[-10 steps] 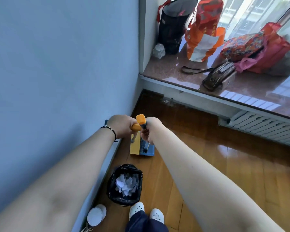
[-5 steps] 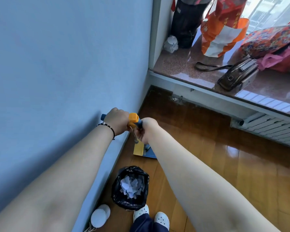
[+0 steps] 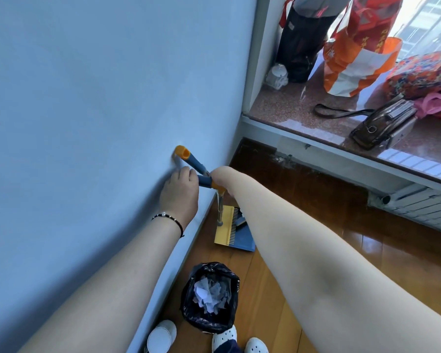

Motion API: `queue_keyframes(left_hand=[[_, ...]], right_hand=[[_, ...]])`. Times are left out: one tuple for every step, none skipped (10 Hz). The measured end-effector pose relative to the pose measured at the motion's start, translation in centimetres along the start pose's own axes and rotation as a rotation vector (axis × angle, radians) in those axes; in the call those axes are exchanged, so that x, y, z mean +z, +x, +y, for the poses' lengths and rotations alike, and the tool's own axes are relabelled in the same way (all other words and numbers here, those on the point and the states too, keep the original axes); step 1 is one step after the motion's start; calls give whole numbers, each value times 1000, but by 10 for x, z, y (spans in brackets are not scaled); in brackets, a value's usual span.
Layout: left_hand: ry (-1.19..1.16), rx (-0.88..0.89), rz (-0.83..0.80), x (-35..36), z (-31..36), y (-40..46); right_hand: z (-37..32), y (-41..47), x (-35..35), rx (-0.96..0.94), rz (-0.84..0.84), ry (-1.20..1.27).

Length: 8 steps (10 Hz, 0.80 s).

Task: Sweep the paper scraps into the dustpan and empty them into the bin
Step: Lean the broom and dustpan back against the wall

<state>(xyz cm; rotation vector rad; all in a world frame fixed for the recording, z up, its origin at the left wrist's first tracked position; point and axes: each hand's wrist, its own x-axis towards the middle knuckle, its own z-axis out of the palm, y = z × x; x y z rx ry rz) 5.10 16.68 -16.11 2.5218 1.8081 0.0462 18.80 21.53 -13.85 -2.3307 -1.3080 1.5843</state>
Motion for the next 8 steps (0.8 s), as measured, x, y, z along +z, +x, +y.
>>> queue_keyframes(left_hand=[[-38, -48, -11, -8, -7, -2], [-41, -53, -14, -12, -13, -3], [-38, -38, -36, -13, -15, -2], [-55, -56, -65, -18, -15, -1], [-94, -100, -105, -26, -13, 0], [-102, -109, -116, -41, -10, -3], [-66, -89, -132, -56, -6, -9], [-42, -92, -134, -74, -1, -23]], right_hand=[[-5, 11, 8, -102, 60, -199], [-10, 13, 10, -149, 118, -223], [-19, 8, 8, -187, 68, -178], [-22, 5, 8, -204, 78, -212], [-20, -7, 8, -211, 109, -250], [-12, -32, 6, -267, 134, -311], [1, -50, 2, -349, 137, -365], [17, -72, -3, -361, 96, -352]])
